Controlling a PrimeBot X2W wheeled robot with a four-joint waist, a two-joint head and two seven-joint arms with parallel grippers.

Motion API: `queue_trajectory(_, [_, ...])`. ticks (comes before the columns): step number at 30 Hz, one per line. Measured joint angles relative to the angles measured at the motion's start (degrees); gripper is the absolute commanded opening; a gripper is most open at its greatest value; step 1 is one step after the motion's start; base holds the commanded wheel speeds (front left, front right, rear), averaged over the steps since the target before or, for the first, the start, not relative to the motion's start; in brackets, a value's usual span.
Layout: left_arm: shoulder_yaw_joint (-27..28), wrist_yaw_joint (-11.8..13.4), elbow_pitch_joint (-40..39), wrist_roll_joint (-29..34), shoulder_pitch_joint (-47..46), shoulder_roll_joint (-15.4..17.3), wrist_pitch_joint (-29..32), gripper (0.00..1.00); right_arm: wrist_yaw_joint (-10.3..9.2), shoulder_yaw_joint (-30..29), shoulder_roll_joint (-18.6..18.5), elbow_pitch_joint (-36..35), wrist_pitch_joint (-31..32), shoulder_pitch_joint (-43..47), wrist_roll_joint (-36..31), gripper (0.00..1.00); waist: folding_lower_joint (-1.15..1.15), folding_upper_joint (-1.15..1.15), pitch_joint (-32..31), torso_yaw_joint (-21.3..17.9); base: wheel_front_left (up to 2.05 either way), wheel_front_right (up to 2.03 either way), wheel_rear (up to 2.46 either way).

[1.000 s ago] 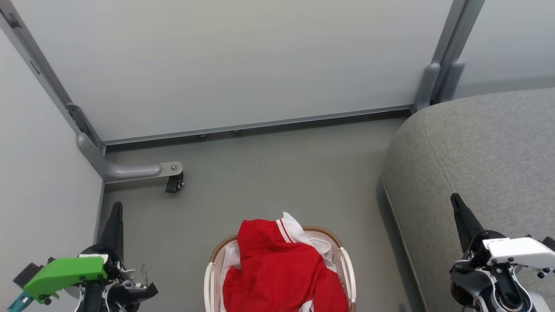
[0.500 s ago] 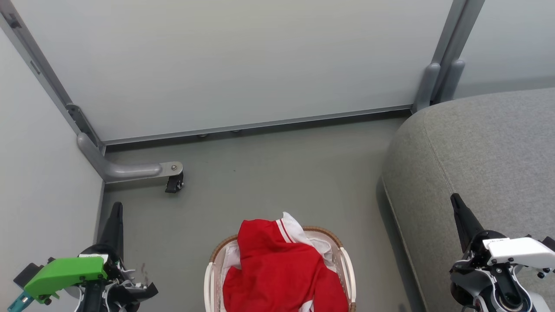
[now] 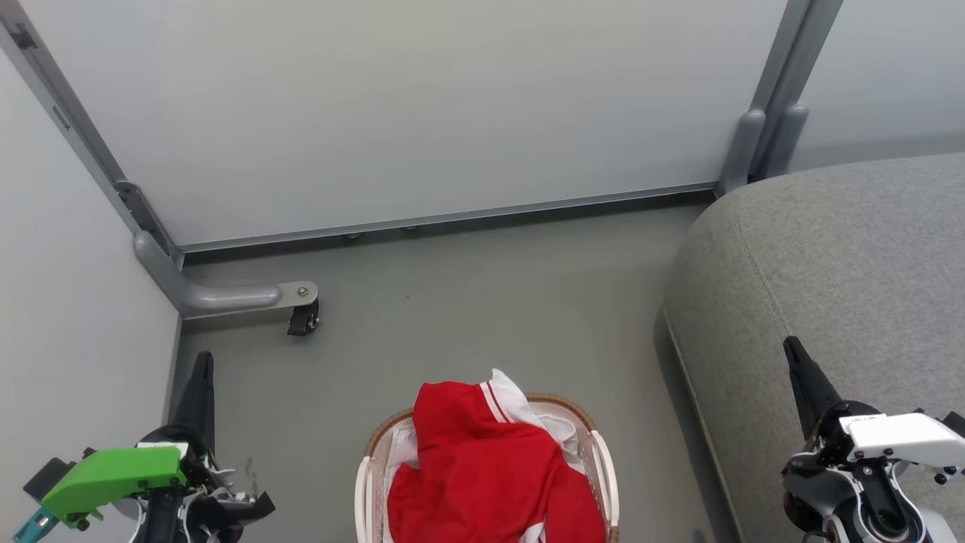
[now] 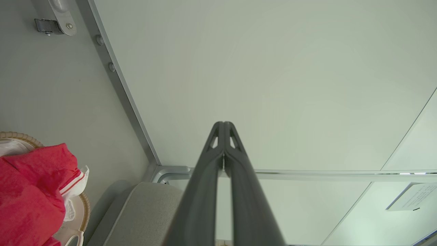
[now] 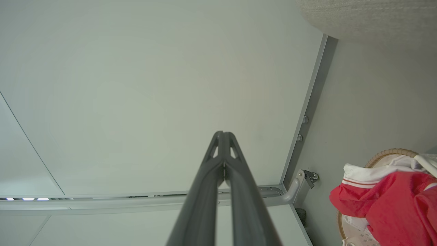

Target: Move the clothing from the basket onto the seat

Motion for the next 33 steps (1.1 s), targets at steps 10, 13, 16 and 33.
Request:
queue_trajectory(10, [-0.26,0.01,2.01,0.0,1.44,-0.32,-0.01,1.0,-0.01,0.16,0.67,1.94,0.0,1.2,-0.01,1.0,0.0,0.0,0.0,0.0,0.0,0.0,0.0])
queue_trajectory(13, [-0.91,0.05,2.8,0.01,2.61,-0.41,-0.46,1.0,-0.02,0.45,0.98,2.75,-0.41,2.1,-0.04,1.0,0.0,0.0,0.02,0.0,0.0,0.0,0.0])
queue_trajectory(16, [-1.81,0.05,2.56,0.18,2.65,-0.44,-1.37,1.0,-0.02,0.99,0.99,2.7,-1.32,2.1,-0.22,1.0,0.0,0.0,0.04,0.01,0.0,0.0,0.0])
queue_trajectory(33, [-5.02,0.05,-0.25,7.5,2.65,-0.43,-5.91,1.0,-0.02,0.92,0.87,-1.56,-5.84,2.11,-13.86,1.0,0.0,0.0,0.29,0.24,0.0,0.0,0.0])
